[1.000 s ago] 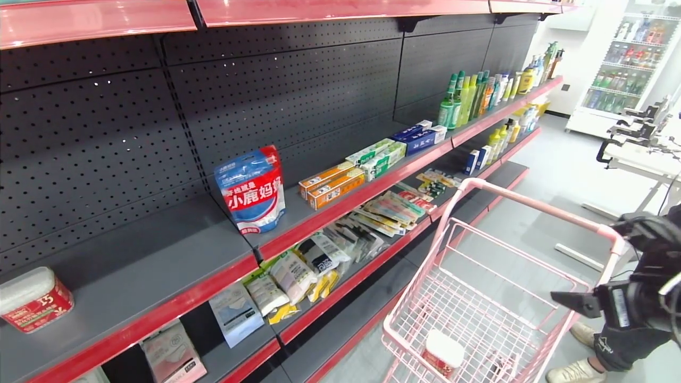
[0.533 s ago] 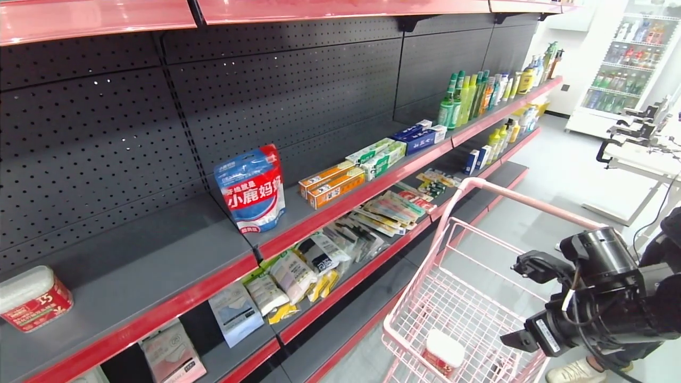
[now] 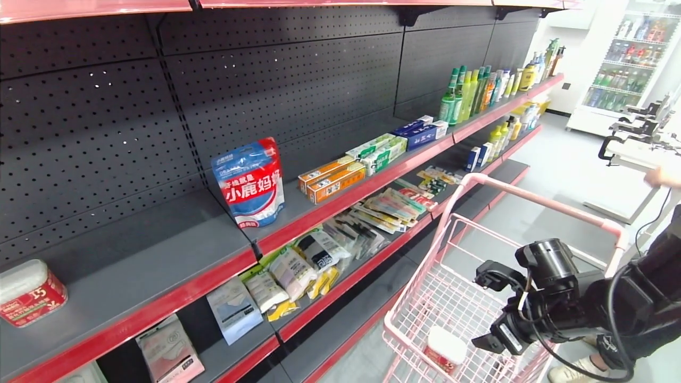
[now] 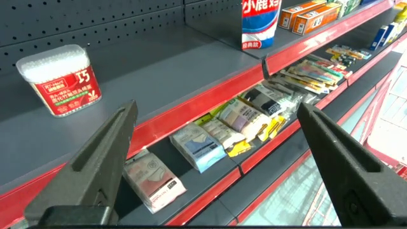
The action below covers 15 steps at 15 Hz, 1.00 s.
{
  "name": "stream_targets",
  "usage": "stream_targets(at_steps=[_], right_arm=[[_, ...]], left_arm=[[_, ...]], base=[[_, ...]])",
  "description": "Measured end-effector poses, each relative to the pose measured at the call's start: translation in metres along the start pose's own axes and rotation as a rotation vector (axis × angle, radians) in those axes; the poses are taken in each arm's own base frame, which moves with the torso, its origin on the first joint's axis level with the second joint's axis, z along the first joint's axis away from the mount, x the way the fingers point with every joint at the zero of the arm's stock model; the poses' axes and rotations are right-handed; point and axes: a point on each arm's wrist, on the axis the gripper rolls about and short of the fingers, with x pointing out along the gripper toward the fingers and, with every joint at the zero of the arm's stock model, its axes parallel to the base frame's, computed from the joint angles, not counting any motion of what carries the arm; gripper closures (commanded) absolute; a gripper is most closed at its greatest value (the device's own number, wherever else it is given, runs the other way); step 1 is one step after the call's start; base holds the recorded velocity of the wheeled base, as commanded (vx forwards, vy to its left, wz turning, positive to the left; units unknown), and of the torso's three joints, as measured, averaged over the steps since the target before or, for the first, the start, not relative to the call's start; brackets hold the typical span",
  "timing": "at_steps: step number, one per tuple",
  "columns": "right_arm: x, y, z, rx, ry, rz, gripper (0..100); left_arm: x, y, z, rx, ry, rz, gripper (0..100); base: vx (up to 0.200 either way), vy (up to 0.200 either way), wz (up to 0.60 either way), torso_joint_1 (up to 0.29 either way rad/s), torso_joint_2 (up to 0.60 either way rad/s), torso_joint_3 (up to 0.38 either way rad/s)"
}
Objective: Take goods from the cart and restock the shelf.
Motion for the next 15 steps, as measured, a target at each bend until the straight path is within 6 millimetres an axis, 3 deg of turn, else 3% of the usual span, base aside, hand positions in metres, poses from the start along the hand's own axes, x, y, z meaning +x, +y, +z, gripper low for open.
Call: stream_targets(at_steps=[6, 15], right_arm=[[0.036, -0.005, -0.006, -0.032, 0.003, 0.059, 0], [0.045, -0.001, -0.010, -0.074, 0.009, 0.125, 0]], left_arm=[[0.000, 0.000, 0.000, 0.001, -0.001, -0.001, 0], [0.000, 0.000, 0.000, 0.002, 0.000, -0.001, 0]], base=[[0.000, 0.000, 0.00, -0.142, 0.30, 0.156], [0.000, 0.000, 0.00, -0.157, 0.34, 0.181]])
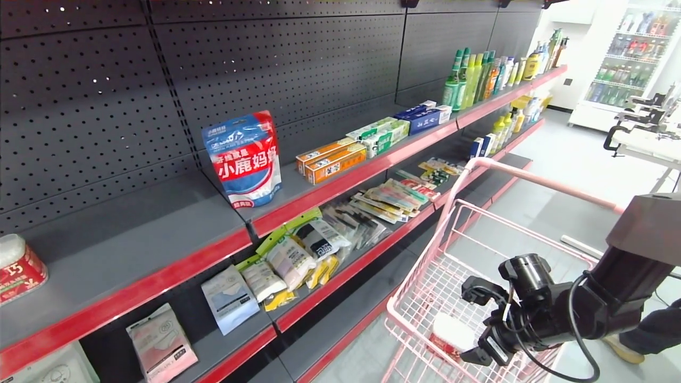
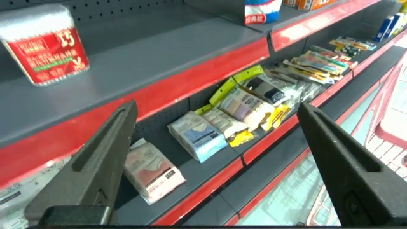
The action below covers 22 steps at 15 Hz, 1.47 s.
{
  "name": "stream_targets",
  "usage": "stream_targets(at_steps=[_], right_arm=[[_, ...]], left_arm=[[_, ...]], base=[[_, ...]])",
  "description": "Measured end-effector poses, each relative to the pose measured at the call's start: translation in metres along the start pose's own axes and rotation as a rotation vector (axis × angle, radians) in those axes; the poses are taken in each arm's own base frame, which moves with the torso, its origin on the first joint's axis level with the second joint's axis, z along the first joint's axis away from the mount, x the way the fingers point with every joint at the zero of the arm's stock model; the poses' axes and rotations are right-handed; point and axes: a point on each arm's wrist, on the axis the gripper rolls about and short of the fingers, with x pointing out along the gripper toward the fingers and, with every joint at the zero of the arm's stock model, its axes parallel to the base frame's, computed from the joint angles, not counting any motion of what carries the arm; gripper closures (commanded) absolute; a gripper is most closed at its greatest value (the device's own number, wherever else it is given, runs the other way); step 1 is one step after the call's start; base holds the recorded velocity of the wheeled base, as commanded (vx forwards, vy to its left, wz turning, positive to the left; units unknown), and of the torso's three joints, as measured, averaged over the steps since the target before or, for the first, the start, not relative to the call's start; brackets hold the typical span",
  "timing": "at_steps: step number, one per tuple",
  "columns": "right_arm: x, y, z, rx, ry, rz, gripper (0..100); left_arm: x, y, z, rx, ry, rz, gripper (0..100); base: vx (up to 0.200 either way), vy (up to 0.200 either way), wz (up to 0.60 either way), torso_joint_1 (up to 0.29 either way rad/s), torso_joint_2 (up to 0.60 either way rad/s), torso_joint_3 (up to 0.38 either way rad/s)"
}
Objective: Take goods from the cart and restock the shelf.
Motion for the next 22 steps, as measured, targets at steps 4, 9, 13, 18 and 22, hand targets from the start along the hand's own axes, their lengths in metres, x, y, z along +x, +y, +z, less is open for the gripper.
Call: stream_targets(at_steps=[4, 9, 13, 18, 22], right_arm=[[0.002, 0.002, 0.004, -0.024, -0.024, 0.039, 0], [0.011, 0.004, 0.005, -0.034, -0.010, 0.050, 0], [0.019, -0.007, 0.008, -0.027, -0.019, 0.043, 0], [0.024, -0.024, 0.009, -0.030, -0.046, 0.006, 0], [0.018, -0.029, 0.013, -0.019, -0.058, -0.012, 0]], left_arm=[[0.000, 0.000, 0.000, 0.000, 0.001, 0.000, 0], [0.000, 0.000, 0.000, 0.000, 0.001, 0.000, 0], [0.000, 0.000, 0.000, 0.000, 0.000, 0.000, 0], [0.000, 0.000, 0.000, 0.000, 0.001, 0.000, 0], [0.000, 0.000, 0.000, 0.000, 0.001, 0.000, 0]], base=[[0.000, 0.000, 0.00, -0.124, 0.29, 0.150], [0.000, 0.000, 0.00, -0.003, 0.01, 0.007], [0.000, 0.000, 0.00, -0.096, 0.21, 0.125], [0.000, 0.000, 0.00, -0.150, 0.34, 0.194], [0.000, 0.000, 0.00, -0.015, 0.04, 0.024]])
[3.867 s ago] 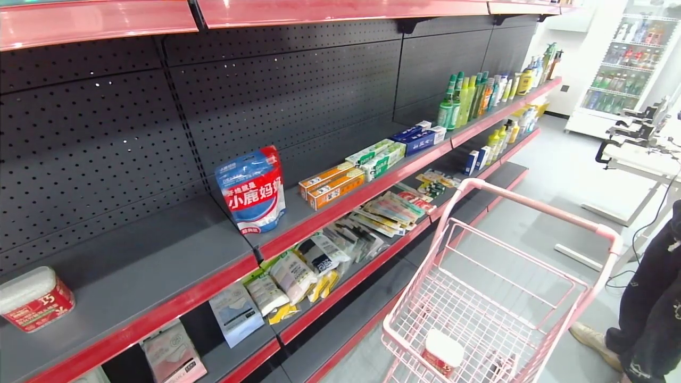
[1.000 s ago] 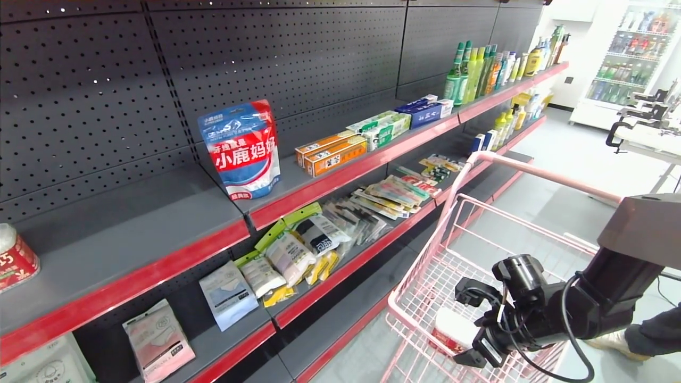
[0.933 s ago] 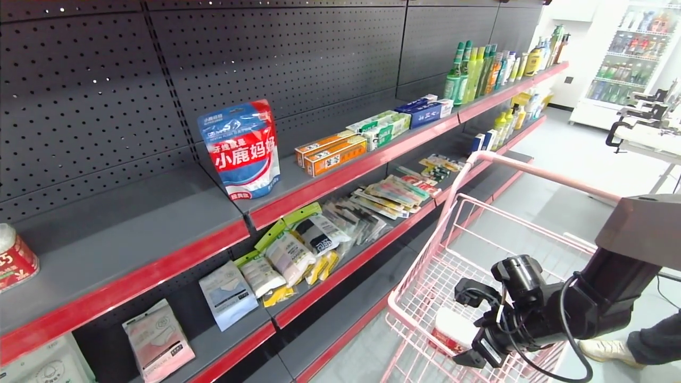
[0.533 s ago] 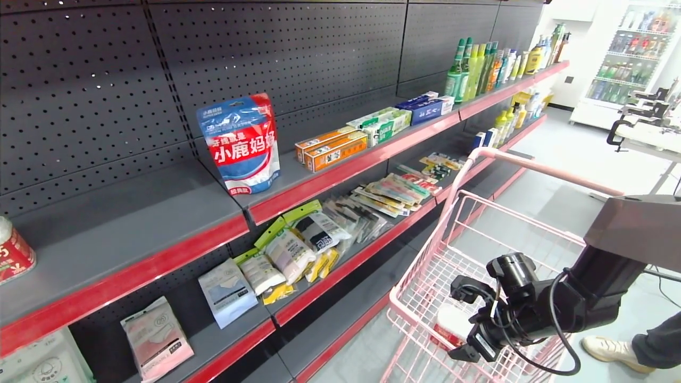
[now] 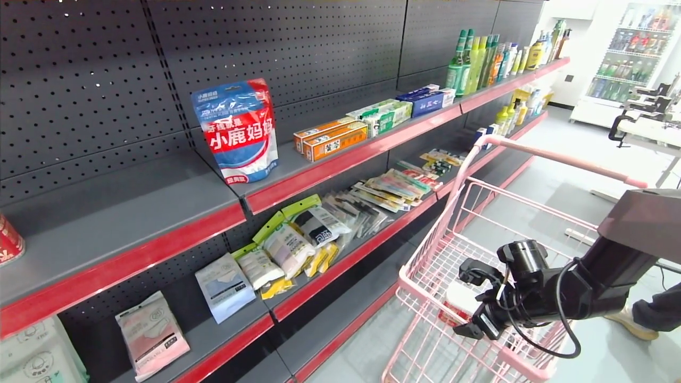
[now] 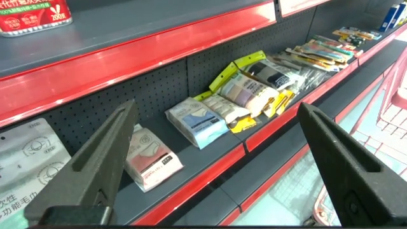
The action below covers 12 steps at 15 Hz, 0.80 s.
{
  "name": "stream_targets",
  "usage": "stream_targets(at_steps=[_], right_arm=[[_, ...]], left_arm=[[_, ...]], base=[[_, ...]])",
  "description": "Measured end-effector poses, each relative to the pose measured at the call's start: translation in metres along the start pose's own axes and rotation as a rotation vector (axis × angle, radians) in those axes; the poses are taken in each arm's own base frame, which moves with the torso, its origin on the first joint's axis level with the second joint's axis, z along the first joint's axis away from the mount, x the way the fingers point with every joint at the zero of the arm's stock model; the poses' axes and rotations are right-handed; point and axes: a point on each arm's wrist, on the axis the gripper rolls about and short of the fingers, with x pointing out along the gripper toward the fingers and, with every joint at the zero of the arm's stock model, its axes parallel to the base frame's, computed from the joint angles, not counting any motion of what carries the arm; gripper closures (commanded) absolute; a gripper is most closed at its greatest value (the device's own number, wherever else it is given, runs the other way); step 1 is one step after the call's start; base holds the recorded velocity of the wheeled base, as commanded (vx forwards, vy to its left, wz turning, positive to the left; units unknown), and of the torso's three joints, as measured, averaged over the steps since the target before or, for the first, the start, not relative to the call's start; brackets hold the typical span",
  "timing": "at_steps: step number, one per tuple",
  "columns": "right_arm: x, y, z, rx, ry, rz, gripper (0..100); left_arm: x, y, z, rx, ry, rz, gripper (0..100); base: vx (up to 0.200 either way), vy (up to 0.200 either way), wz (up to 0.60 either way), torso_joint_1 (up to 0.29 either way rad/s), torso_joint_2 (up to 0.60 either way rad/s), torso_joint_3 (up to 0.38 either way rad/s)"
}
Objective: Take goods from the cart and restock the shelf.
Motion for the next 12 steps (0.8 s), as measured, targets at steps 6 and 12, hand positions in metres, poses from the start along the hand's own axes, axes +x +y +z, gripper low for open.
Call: stream_targets(at_steps=[6, 12], right_arm=[[-0.030, 0.007, 0.019, 0.017, -0.084, -0.011, 0], [-0.062, -0.011, 0.023, 0.053, -0.147, -0.080, 0]], left_arm=[[0.000, 0.000, 0.000, 0.000, -0.001, 0.000, 0], [0.000, 0.000, 0.000, 0.000, -0.001, 0.000, 0]], base=[[0.000, 0.000, 0.00, 0.000, 0.00, 0.000], [0.000, 0.000, 0.00, 0.000, 0.00, 0.000]])
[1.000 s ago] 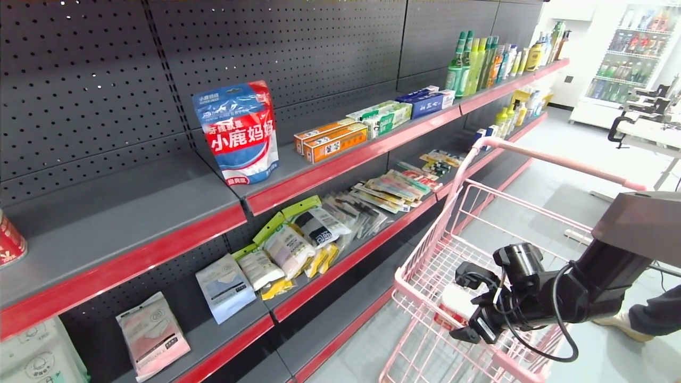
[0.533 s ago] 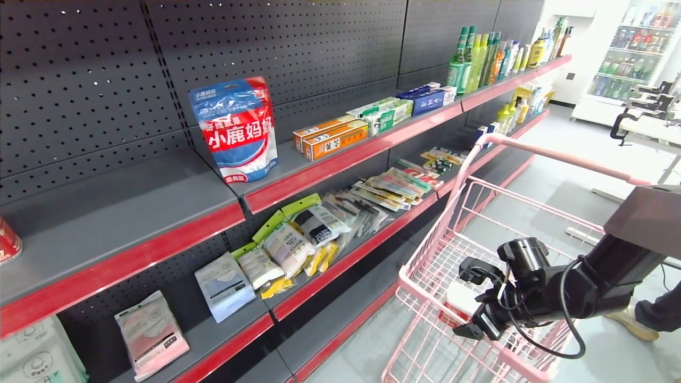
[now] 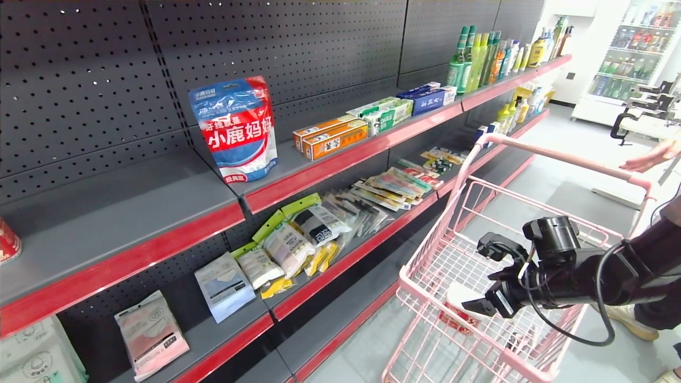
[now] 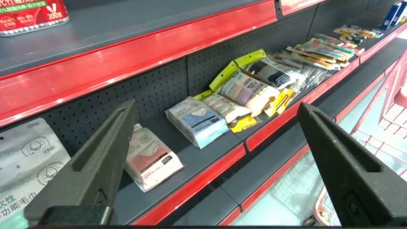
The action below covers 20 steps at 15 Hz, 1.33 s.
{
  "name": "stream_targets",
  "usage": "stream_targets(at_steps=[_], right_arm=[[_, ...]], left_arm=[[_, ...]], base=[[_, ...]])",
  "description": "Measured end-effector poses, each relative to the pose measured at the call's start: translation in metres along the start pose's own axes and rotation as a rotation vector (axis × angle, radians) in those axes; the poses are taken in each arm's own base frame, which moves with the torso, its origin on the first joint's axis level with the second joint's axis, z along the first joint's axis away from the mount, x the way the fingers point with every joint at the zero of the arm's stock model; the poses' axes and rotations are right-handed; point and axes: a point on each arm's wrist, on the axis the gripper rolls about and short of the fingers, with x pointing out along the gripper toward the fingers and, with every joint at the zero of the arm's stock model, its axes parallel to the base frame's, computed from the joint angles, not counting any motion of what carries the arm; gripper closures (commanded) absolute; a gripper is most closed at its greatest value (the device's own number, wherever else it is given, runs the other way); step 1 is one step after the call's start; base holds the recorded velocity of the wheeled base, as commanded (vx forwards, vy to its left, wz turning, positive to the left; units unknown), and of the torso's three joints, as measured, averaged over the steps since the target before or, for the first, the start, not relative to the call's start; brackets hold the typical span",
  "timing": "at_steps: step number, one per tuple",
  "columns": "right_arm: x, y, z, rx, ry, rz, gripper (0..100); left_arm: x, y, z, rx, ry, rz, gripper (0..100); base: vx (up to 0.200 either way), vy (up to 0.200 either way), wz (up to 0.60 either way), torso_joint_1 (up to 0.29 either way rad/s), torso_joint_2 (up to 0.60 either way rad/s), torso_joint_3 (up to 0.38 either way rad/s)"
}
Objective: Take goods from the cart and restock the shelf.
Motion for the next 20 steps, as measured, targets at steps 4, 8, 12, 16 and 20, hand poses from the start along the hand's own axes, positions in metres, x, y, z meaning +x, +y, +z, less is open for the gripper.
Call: stream_targets(at_steps=[4, 8, 12, 16, 20], right_arm=[[0.018, -0.016, -0.014, 0.018, 0.037, 0.017, 0], [0.034, -0.018, -0.021, 0.012, 0.042, 0.082, 0], [0.029, -0.001, -0.027, -0.016, 0.053, 0.146, 0], [0.027, 0.015, -0.027, -0.046, 0.061, 0.185, 0], [0.044, 0.006, -0.022, -0.048, 0.058, 0.175, 0]], left_arm=[[0.000, 0.000, 0.000, 0.000, 0.000, 0.000, 0], [0.000, 0.000, 0.000, 0.000, 0.000, 0.000, 0], [0.000, 0.000, 0.000, 0.001, 0.000, 0.000, 0], [0.000, 0.000, 0.000, 0.001, 0.000, 0.000, 0], [0.000, 0.000, 0.000, 0.000, 0.000, 0.000, 0]], base=[[0.000, 0.000, 0.00, 0.000, 0.00, 0.000], [0.000, 0.000, 0.00, 0.000, 0.00, 0.000], [0.000, 0.000, 0.00, 0.000, 0.00, 0.000], [0.000, 0.000, 0.00, 0.000, 0.00, 0.000], [0.000, 0.000, 0.00, 0.000, 0.00, 0.000]])
